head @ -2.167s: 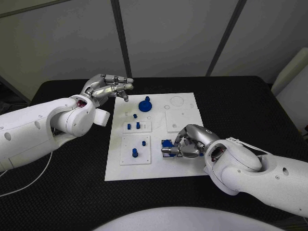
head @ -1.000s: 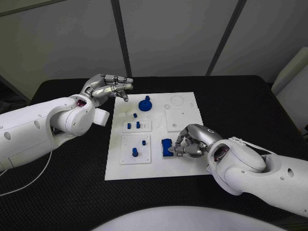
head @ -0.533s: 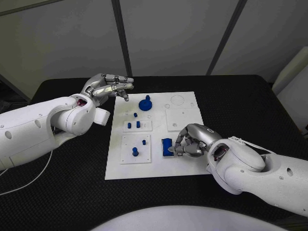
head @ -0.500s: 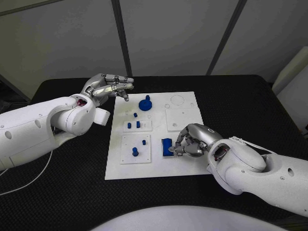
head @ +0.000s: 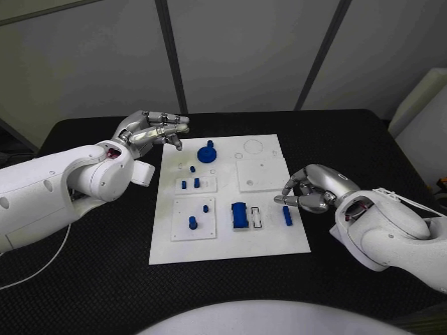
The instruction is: Assemble the parts on the task board
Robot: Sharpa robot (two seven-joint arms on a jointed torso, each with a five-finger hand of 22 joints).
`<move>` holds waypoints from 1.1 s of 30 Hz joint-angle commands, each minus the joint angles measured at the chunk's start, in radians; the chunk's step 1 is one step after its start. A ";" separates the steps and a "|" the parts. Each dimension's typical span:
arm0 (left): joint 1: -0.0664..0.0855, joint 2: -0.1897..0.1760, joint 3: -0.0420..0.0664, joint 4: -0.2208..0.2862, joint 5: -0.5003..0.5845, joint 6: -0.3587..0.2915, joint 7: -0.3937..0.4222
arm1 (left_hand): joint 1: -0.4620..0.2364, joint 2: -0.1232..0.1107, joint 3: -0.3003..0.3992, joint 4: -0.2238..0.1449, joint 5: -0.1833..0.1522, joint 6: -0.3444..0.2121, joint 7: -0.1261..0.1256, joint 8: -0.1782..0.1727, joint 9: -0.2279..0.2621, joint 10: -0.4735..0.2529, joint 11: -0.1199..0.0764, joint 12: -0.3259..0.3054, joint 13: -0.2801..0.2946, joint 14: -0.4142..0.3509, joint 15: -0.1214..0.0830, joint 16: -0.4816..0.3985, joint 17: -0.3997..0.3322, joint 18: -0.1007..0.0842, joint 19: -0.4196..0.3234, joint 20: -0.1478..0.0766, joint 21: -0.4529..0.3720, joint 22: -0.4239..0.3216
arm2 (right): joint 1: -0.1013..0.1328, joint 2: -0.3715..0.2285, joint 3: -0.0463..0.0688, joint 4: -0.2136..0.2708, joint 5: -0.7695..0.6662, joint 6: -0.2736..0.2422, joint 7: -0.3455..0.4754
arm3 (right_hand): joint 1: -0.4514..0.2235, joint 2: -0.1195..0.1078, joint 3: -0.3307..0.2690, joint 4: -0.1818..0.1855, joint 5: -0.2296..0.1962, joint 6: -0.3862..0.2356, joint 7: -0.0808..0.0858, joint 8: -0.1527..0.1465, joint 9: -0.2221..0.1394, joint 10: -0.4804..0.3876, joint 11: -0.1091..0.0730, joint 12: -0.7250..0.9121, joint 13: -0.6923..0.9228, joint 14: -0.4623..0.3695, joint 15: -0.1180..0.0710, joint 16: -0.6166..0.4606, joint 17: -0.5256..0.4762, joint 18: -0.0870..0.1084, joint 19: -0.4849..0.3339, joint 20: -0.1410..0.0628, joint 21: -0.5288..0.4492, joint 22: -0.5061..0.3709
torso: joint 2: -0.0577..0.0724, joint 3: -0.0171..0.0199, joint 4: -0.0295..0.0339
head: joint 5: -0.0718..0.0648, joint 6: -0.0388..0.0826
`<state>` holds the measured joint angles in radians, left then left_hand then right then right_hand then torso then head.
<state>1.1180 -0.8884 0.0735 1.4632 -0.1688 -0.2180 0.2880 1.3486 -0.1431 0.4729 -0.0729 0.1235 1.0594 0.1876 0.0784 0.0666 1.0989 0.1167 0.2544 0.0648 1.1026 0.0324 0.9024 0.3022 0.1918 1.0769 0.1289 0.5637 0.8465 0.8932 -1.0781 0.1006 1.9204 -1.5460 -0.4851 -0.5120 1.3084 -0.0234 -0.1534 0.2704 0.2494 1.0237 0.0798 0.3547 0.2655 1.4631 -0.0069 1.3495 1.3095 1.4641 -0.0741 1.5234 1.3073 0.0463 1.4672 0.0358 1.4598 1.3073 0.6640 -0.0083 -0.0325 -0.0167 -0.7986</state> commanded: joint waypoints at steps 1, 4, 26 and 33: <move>0.001 0.002 0.000 0.001 0.001 0.012 0.012 | -0.010 -0.002 -0.002 0.008 -0.003 -0.003 0.004 -0.006 -0.001 -0.008 0.001 0.000 0.000 -0.003 0.004 -0.004 -0.002 -0.011 -0.004 0.002 0.002 0.000 | 0.002 -0.018 0.002 -0.003 0.008 -0.004 0.028 | 0.008 0.001 -0.008 0.002 0.005 -0.010 0.000 -0.008 -0.003 0.000 0.008 -0.006 0.064 0.085 0.009 0.000 0.159 -0.005 0.008 0.007 -0.003 0.098 | 0.003 0.0003 -0.0010 | -0.011 0.006; 0.001 0.005 -0.001 0.001 0.001 0.013 0.012 | -0.011 -0.002 -0.002 0.008 -0.003 -0.003 0.004 -0.006 -0.001 -0.008 0.001 0.000 0.000 -0.003 0.004 -0.004 -0.002 -0.011 -0.004 0.002 0.002 0.000 | 0.002 -0.030 0.003 -0.007 -0.002 0.010 0.025 | 0.013 0.004 -0.009 0.003 0.007 -0.005 0.000 -0.012 -0.005 0.001 0.008 -0.005 0.065 0.085 0.009 0.001 0.160 -0.005 0.008 0.008 -0.002 0.099 | 0.002 0.0021 -0.0025 | -0.017 0.006; 0.001 0.007 -0.003 0.000 0.001 0.015 0.012 | -0.016 -0.002 -0.004 0.012 -0.003 -0.004 0.003 -0.005 -0.001 -0.008 0.001 0.001 0.000 -0.003 0.004 -0.003 -0.002 -0.011 -0.004 0.003 0.000 -0.001 | -0.010 0.006 0.001 -0.038 -0.026 0.178 -0.049 | 0.002 -0.002 -0.050 0.017 0.019 0.065 -0.017 -0.016 -0.004 -0.001 -0.004 -0.013 0.062 0.085 0.001 -0.001 0.158 -0.004 0.007 0.005 -0.005 0.098 | 0.003 0.0009 -0.0025 | -0.030 0.002; 0.001 0.005 -0.003 0.001 0.001 0.015 0.012 | -0.016 -0.002 -0.004 0.012 -0.003 -0.004 0.003 -0.005 -0.001 -0.008 0.001 0.001 0.000 -0.003 0.004 -0.003 -0.002 -0.011 -0.004 0.003 0.000 -0.001 | -0.017 0.015 0.001 -0.046 -0.055 0.197 -0.062 | 0.003 -0.002 -0.052 0.016 0.022 0.069 -0.018 -0.014 -0.002 -0.002 -0.005 -0.014 0.062 0.085 0.000 -0.001 0.157 -0.004 0.007 0.004 -0.005 0.097 | 0.003 0.0014 -0.0016 | -0.030 0.000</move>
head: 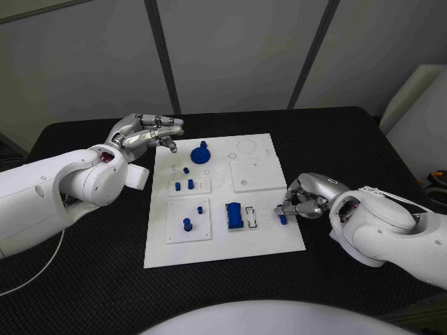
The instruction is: Assemble the parts on the task board
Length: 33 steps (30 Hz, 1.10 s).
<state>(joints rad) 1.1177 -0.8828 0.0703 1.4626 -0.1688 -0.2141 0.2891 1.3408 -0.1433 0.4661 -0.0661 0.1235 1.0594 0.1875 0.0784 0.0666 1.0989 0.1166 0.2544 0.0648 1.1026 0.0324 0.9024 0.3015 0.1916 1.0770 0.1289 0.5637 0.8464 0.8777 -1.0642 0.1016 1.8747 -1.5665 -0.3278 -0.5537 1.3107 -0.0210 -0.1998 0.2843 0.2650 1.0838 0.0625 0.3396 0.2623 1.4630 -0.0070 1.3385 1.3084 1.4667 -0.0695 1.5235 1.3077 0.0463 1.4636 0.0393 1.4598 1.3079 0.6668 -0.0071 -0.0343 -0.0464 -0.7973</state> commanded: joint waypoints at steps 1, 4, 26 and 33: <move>0.001 -0.001 0.000 0.002 0.001 0.011 0.011 | -0.008 -0.002 0.003 0.005 -0.003 -0.004 0.003 -0.005 -0.001 -0.008 0.001 0.001 0.000 -0.003 0.004 -0.003 -0.001 -0.011 -0.005 0.003 0.000 -0.001 | -0.002 0.002 0.000 -0.001 -0.041 0.041 -0.022 | 0.001 -0.005 -0.006 0.003 0.007 0.010 -0.001 0.001 0.002 -0.002 -0.005 -0.003 0.063 0.082 -0.004 -0.001 0.157 -0.004 0.010 0.000 -0.005 0.096 | 0.000 0.0003 0.0003 | 0.000 -0.002; 0.001 -0.003 0.000 0.002 0.001 0.011 0.011 | -0.008 -0.002 0.003 0.005 -0.003 -0.004 0.003 -0.005 -0.001 -0.008 0.001 0.001 0.000 -0.003 0.004 -0.003 -0.001 -0.011 -0.005 0.003 0.000 -0.001 | -0.006 0.007 0.000 -0.003 -0.054 0.048 -0.026 | 0.002 -0.005 -0.007 0.002 0.008 0.012 -0.002 0.002 0.002 -0.002 -0.006 -0.003 0.063 0.082 -0.005 -0.001 0.158 -0.004 0.010 0.000 -0.005 0.096 | 0.000 0.0004 -0.0001 | 0.000 -0.003; 0.001 -0.006 0.000 0.002 0.001 0.008 0.007 | -0.013 -0.001 0.000 0.010 -0.003 -0.005 0.003 -0.006 -0.001 -0.010 0.001 0.002 0.000 -0.003 0.005 -0.002 -0.001 -0.011 -0.004 0.004 -0.003 -0.003 | -0.034 0.042 -0.001 -0.002 -0.172 0.109 -0.063 | 0.144 -0.015 0.011 -0.072 0.003 0.011 -0.005 -0.006 0.015 -0.005 -0.011 -0.009 0.063 0.082 -0.011 -0.002 0.159 -0.004 0.009 -0.008 -0.008 0.095 | 0.000 0.0003 0.0014 | 0.002 -0.009; 0.001 -0.005 0.000 0.002 0.001 0.009 0.006 | -0.014 -0.001 0.000 0.010 -0.003 -0.005 0.003 -0.006 -0.001 -0.011 0.001 0.002 0.000 -0.003 0.005 -0.002 -0.001 -0.011 -0.004 0.004 -0.004 -0.003 | -0.041 0.067 -0.001 -0.010 -0.219 0.107 -0.078 | 0.198 -0.004 0.056 -0.100 -0.047 0.008 -0.002 -0.018 0.014 -0.009 -0.009 -0.015 0.060 0.082 -0.010 -0.003 0.158 -0.004 0.008 -0.008 -0.010 0.094 | 0.000 -0.0002 0.0018 | 0.004 -0.010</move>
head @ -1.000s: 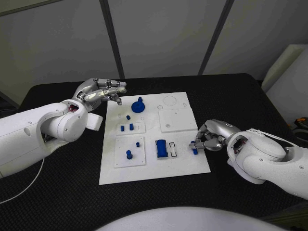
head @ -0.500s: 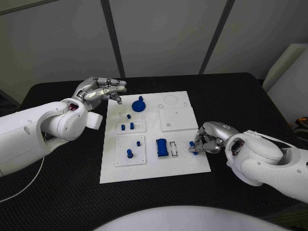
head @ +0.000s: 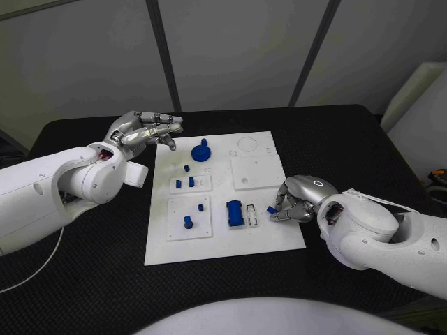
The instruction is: Assemble the parts on the task board
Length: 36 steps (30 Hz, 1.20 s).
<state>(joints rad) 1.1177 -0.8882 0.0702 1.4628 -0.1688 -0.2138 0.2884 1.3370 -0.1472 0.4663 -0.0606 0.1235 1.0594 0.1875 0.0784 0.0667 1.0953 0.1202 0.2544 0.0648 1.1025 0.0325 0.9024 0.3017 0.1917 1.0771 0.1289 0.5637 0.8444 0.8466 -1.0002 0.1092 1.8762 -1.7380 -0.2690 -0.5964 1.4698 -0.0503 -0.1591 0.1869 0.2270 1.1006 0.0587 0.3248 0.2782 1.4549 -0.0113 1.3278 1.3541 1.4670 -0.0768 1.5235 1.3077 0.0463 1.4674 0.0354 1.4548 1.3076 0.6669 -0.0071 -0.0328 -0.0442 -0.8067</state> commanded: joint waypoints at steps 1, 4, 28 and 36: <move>0.001 0.000 0.001 0.002 0.001 0.008 0.007 | -0.010 0.003 0.000 0.005 -0.003 -0.006 0.003 -0.006 -0.001 -0.007 -0.002 0.002 0.000 -0.003 0.005 -0.002 -0.002 -0.011 -0.004 0.004 -0.004 -0.001 | -0.011 0.005 -0.008 -0.012 -0.050 0.047 -0.038 | 0.041 0.026 0.021 -0.003 -0.011 -0.010 0.002 -0.005 -0.002 -0.001 -0.005 -0.005 0.015 0.082 -0.002 -0.003 0.158 -0.004 0.004 -0.003 -0.005 0.095 | 0.000 -0.0002 0.0000 | 0.003 0.000; 0.001 -0.002 0.001 0.002 0.001 0.008 0.007 | -0.010 0.003 0.000 0.005 -0.003 -0.006 0.003 -0.006 -0.001 -0.007 -0.002 0.002 0.000 -0.003 0.005 -0.002 -0.002 -0.011 -0.004 0.004 -0.004 -0.001 | -0.012 0.004 -0.008 -0.008 -0.039 0.039 -0.050 | 0.045 0.024 0.040 -0.002 0.029 -0.010 0.003 -0.011 -0.003 -0.003 -0.004 -0.007 0.014 0.082 -0.001 -0.003 0.157 -0.004 0.004 -0.003 -0.006 0.094 | 0.000 0.0002 -0.0017 | 0.006 -0.001; 0.001 -0.001 0.001 0.001 0.001 -0.013 0.018 | -0.003 0.007 0.004 0.002 -0.001 -0.006 0.003 -0.006 -0.001 -0.008 -0.003 0.003 0.001 -0.003 0.003 -0.001 -0.002 -0.009 -0.003 0.004 -0.005 -0.002 | -0.011 -0.012 -0.008 0.047 0.328 -0.234 -0.019 | 0.041 0.011 0.151 0.017 0.223 0.010 -0.007 -0.022 0.003 0.003 -0.012 0.002 0.025 0.086 -0.008 0.005 0.176 -0.009 0.017 -0.007 0.009 0.117 | 0.000 -0.0008 -0.0024 | 0.008 0.001; 0.001 0.001 0.001 0.001 0.001 -0.012 0.018 | -0.003 0.007 0.004 0.002 -0.001 -0.006 0.003 -0.006 -0.001 -0.008 -0.003 0.003 0.001 -0.003 0.003 -0.001 -0.002 -0.009 -0.003 0.004 -0.005 -0.002 | -0.011 0.009 -0.007 0.051 0.340 -0.275 0.003 | 0.017 0.001 0.162 0.035 0.223 0.013 -0.009 -0.022 0.006 0.007 -0.014 0.005 0.028 0.087 -0.009 0.007 0.180 -0.010 0.020 -0.009 0.013 0.122 | 0.000 -0.0004 -0.0042 | 0.009 0.001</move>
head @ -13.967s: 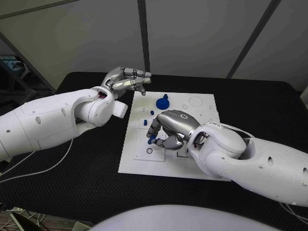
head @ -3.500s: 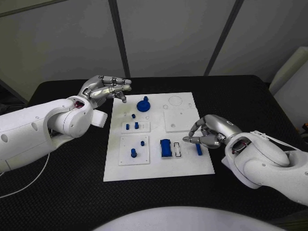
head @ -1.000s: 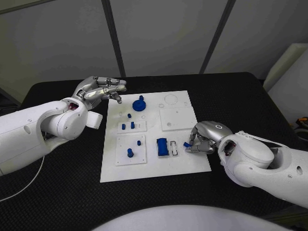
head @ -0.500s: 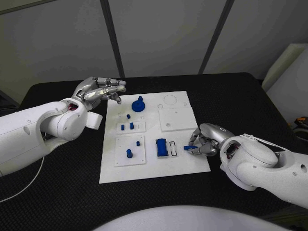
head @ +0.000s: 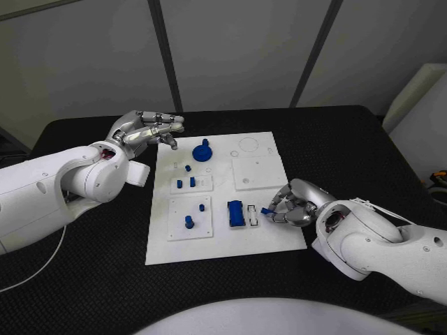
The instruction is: Assemble the parts on the task board
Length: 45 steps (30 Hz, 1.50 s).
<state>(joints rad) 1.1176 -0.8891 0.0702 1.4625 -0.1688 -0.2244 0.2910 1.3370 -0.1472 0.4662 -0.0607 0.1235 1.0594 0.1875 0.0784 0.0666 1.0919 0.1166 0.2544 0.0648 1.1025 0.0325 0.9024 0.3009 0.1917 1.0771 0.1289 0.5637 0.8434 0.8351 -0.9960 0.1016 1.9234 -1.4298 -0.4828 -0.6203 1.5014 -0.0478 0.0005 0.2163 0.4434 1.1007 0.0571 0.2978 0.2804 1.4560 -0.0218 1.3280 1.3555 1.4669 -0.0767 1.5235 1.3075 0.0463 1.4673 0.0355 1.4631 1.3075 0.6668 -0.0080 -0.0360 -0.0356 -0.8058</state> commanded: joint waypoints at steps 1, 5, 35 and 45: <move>0.001 0.002 0.001 0.001 0.001 -0.002 0.015 | -0.003 0.007 0.004 0.003 -0.001 -0.006 0.003 -0.006 -0.001 -0.004 0.000 0.003 0.001 -0.003 0.003 -0.001 -0.001 -0.009 -0.003 0.004 -0.005 -0.001 | 0.001 0.008 0.000 0.003 0.032 -0.068 0.030 | -0.018 -0.003 0.004 0.008 0.007 0.013 -0.008 0.005 0.004 0.006 -0.004 0.005 0.027 0.087 -0.009 0.007 0.181 -0.010 0.020 -0.009 0.005 0.122 | 0.000 0.0005 -0.0007 | 0.000 0.000; 0.001 0.003 0.001 0.001 0.001 0.000 0.014 | -0.003 0.007 0.004 0.003 -0.001 -0.006 0.003 -0.006 -0.001 -0.004 0.000 0.003 0.001 -0.003 0.003 -0.001 -0.001 -0.009 -0.003 0.004 -0.005 -0.001 | 0.001 0.019 0.000 0.002 0.034 -0.084 0.039 | -0.035 -0.009 0.011 0.022 0.007 0.017 -0.010 0.006 0.007 0.008 -0.005 0.007 0.028 0.087 -0.011 0.009 0.183 -0.011 0.023 -0.010 0.008 0.126 | -0.001 0.0003 0.0006 | 0.001 0.000; 0.001 0.003 0.001 0.001 0.001 0.013 0.004 | -0.004 0.007 0.004 0.003 -0.002 -0.007 0.003 -0.006 -0.001 -0.005 0.001 0.004 0.001 -0.004 0.004 0.000 -0.001 -0.009 -0.002 0.004 -0.006 -0.002 | 0.002 0.089 0.001 -0.047 0.035 0.076 -0.010 | -0.211 -0.032 -0.052 0.074 0.034 0.055 -0.030 0.054 0.053 0.026 -0.021 0.026 0.045 0.090 -0.023 0.014 0.196 -0.012 0.027 -0.022 0.011 0.134 | 0.000 0.0001 -0.0014 | 0.009 -0.003; 0.001 0.004 0.001 0.000 0.001 0.015 0.002 | -0.004 0.007 0.004 0.003 -0.002 -0.007 0.003 -0.006 -0.001 -0.005 0.001 0.004 0.001 -0.004 0.004 0.000 -0.001 -0.009 -0.002 0.004 -0.006 -0.002 | 0.002 0.093 0.001 -0.048 0.018 0.069 -0.009 | -0.274 -0.016 -0.102 0.075 -0.045 0.051 -0.030 0.068 0.067 0.029 -0.021 0.032 0.052 0.090 -0.024 0.015 0.198 -0.013 0.027 -0.023 0.012 0.135 | 0.000 0.0004 -0.0011 | 0.008 -0.003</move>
<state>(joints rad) 1.1176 -0.8864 0.0701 1.4617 -0.1688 -0.2213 0.2887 1.3371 -0.1472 0.4663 -0.0607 0.1235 1.0594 0.1875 0.0784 0.0666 1.0920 0.1166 0.2544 0.0648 1.1025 0.0325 0.9024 0.3011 0.1916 1.0771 0.1289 0.5637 0.8427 0.8363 -0.9053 0.1024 1.8729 -1.3960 -0.4220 -0.6289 1.2326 -0.0645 -0.0971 0.2914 0.4029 1.1577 0.0262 0.3599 0.3468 1.4646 -0.0376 1.3551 1.3079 1.4669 -0.0915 1.5353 1.3073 0.0463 1.4672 0.0213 1.4696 1.3074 0.6667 -0.0077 -0.0373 -0.0269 -0.8087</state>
